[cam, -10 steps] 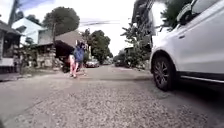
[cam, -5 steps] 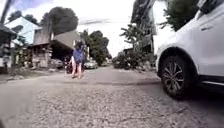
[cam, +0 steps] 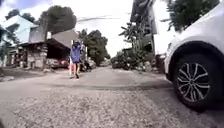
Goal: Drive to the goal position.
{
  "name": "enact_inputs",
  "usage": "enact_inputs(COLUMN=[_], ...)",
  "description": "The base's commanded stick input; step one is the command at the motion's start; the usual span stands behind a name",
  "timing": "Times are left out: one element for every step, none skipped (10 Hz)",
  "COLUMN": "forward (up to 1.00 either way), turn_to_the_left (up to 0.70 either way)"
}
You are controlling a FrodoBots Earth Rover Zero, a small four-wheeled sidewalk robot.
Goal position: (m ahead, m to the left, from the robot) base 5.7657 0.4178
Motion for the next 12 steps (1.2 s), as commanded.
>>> enact_inputs(forward=[1.00, 1.00, 1.00, 1.00, 1.00, 1.00, 1.00, 1.00, 1.00, 1.00, 1.00, 1.00], turn_to_the_left=[0.00, 0.00, 0.00, 0.00, 0.00, 0.00, 0.00, 0.00, 0.00, 0.00, -0.21, -0.27])
